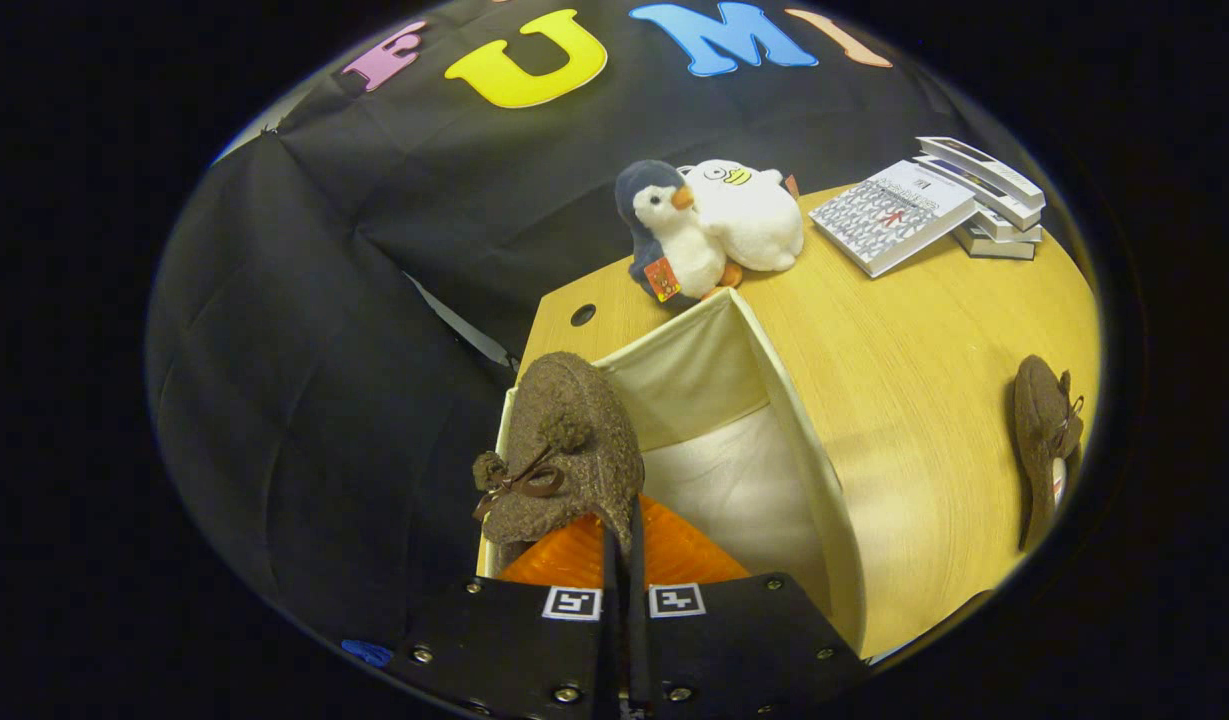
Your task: Open the storage box then place both shoes into the box .Put the left shoe in first, then the right shoe, with the right side of both shoes facing outward in a uniform manner.
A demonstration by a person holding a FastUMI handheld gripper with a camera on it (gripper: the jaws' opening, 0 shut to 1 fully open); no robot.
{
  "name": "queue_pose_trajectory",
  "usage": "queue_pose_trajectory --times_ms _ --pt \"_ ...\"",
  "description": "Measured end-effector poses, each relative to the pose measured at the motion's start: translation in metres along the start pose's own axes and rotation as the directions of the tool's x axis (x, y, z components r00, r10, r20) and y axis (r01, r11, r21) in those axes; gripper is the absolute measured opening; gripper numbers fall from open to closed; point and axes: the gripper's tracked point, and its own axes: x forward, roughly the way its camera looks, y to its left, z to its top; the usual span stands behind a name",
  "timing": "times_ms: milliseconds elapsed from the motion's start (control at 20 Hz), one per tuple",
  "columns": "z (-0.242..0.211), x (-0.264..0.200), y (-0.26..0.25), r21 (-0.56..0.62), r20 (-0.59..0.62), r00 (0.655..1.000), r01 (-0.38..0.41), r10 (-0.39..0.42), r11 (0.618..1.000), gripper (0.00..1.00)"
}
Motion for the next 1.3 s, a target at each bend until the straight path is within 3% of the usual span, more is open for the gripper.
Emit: queue_pose_trajectory --times_ms 200,350,400,450,600,1000,1300 --pt "-0.012 0.011 -0.003 -0.01 -0.028 0.999 0.029 -0.029 1.0 0.03" --pt "-0.013 0.011 0.013 -0.021 -0.031 0.999 -0.04 0.039 0.999 0.11" --pt "-0.013 0.008 0.011 -0.035 -0.029 0.999 -0.042 0.041 0.999 0.39" --pt "-0.009 0.004 0.016 -0.043 -0.01 0.998 -0.067 0.067 0.997 0.42" --pt "0.006 -0.014 0.016 -0.098 0.024 0.996 -0.082 0.084 0.992 0.99" --pt "0.056 -0.083 -0.027 -0.276 0.182 0.981 -0.021 0.074 0.961 0.98" --pt "0.082 -0.122 -0.089 -0.268 0.249 0.968 0.057 0.012 0.962 0.98"
